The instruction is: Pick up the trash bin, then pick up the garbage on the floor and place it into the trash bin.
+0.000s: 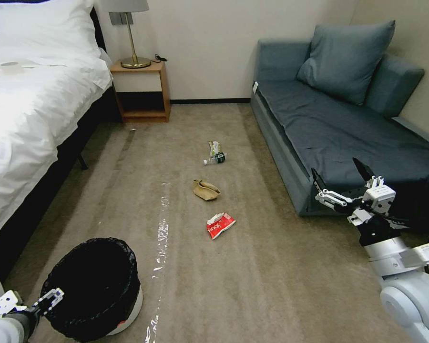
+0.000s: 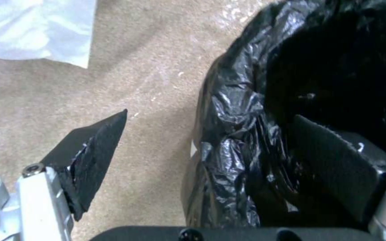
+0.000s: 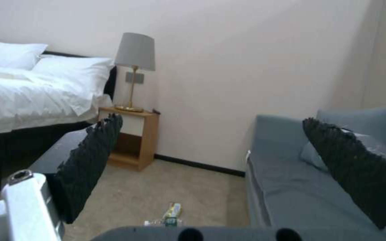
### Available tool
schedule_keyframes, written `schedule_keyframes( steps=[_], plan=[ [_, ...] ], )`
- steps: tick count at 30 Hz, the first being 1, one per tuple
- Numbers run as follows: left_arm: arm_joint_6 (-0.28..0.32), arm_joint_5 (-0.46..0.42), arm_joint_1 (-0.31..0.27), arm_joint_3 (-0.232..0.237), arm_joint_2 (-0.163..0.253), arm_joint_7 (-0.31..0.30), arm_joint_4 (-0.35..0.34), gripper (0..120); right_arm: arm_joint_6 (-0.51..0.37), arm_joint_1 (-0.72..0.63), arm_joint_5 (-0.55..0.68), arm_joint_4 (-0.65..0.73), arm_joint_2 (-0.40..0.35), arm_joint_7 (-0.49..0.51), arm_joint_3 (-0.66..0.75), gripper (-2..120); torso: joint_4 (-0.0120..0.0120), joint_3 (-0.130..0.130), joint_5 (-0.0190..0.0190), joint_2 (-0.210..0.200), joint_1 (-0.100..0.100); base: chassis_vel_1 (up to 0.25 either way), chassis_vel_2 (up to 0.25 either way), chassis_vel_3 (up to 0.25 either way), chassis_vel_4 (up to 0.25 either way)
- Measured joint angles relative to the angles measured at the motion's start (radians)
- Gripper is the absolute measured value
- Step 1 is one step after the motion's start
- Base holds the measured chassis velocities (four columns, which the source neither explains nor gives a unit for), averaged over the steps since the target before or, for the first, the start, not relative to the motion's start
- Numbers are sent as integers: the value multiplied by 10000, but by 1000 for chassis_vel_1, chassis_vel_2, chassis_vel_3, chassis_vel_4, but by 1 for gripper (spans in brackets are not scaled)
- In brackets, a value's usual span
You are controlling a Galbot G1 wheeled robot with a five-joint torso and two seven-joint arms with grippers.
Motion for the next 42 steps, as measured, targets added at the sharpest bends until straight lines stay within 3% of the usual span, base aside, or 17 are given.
schedule_keyframes(
  steps=[11,25,31,42],
  plan=[
    [54,103,-467,256,58,537,472,100,-28,10,-50,50,44,27,-57,100,0,0,1,0,1,0,0,0,0],
    [77,749,-1012,928,-81,955,1184,100,54,-159,-28,73,37,14,191,100,0,0,5,1,0,0,0,0,0],
    [8,709,-1022,1021,-138,878,1198,84,113,-180,-10,52,38,5,220,100,1,-1,11,1,0,0,0,0,0],
    [-11,347,-917,1008,-157,690,1181,42,156,-234,110,152,-35,-5,453,100,2,-3,10,1,0,0,0,0,0]
  ],
)
